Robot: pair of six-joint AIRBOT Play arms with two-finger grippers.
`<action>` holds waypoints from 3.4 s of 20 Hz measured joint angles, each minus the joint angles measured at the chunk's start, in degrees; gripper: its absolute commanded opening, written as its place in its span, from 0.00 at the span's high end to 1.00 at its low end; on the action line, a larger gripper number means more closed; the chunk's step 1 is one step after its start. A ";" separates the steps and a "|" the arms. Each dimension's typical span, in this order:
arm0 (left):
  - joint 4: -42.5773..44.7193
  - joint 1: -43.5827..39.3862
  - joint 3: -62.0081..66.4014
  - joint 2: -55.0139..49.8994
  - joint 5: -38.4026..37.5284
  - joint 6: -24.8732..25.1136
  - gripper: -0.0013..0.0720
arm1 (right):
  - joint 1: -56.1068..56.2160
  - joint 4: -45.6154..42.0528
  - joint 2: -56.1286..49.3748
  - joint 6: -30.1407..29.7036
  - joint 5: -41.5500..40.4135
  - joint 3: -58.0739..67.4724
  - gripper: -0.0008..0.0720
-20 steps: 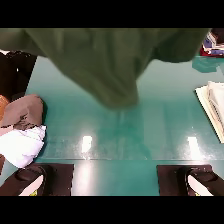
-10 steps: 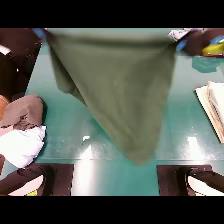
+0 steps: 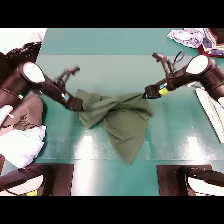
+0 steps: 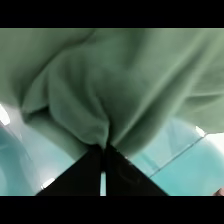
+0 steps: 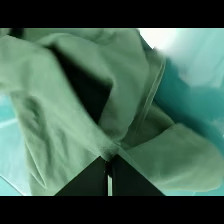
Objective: Fold the shirts.
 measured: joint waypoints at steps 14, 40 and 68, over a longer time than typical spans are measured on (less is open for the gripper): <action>2.89 10.62 8.31 -1.11 6.16 -1.18 0.24 | 0.17 0.20 -0.17 0.02 -0.46 -2.64 0.97; -10.14 18.99 9.40 -11.76 12.02 -3.17 0.95 | -2.99 -0.17 4.83 0.11 -1.27 1.88 0.97; -0.76 20.72 8.85 26.91 12.50 -3.15 0.95 | -2.40 -0.61 19.32 0.68 -1.88 -0.31 0.96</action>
